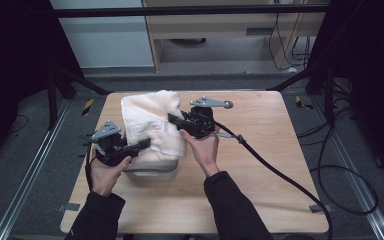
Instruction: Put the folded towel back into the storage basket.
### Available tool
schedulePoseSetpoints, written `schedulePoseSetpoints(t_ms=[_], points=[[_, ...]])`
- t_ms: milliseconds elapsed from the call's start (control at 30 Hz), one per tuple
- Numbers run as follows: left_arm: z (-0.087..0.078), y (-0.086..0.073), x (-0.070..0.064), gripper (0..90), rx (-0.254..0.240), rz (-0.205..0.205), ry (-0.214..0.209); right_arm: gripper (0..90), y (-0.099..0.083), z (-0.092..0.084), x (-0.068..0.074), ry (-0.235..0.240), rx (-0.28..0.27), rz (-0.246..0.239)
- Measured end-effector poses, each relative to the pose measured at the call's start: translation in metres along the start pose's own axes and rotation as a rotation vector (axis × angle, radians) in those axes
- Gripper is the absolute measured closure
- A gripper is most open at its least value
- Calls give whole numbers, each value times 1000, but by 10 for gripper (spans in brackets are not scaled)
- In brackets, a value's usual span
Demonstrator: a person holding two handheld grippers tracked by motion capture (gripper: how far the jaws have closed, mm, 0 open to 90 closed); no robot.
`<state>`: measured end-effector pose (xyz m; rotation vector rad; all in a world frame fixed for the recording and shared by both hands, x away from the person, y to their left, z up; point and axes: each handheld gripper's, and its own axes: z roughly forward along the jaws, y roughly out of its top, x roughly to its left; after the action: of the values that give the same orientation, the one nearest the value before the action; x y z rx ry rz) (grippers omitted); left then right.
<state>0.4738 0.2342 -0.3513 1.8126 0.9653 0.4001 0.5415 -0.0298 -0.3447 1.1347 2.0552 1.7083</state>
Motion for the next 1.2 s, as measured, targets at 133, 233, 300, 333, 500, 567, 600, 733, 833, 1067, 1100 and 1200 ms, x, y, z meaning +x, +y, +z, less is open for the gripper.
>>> schedulePoseSetpoints(t_ms=[133,233,300,333,500,567,600,733,833,1067,1100,1200], points=[[-1,0,3,623,-2,1,17,635,1,7,3,-6,-2,-4],[-3,0,8,624,-5,-5,28,634,1,13,5,-6,-3,-6],[-3,-1,12,625,-2,-10,32,633,0,18,5,-6,4,-5],[-2,-2,15,625,2,-15,39,633,0,20,5,-7,7,0],[1,-6,23,625,20,-24,49,632,-7,33,0,1,16,36],[4,-9,28,625,42,-31,55,631,-11,39,-1,-2,25,45],[6,-11,30,625,46,-35,57,630,-12,41,-1,-6,33,44],[10,-15,37,626,68,-48,66,627,-18,51,-2,-21,48,28],[12,-17,40,625,79,-51,72,625,-21,56,-4,-21,55,32],[22,-25,45,626,121,-47,92,617,-32,68,-8,-44,88,29],[22,-25,45,626,121,-47,92,617,-32,68,-8,-44,88,29],[26,-28,46,626,140,-40,107,613,-38,73,-9,-53,106,21]])
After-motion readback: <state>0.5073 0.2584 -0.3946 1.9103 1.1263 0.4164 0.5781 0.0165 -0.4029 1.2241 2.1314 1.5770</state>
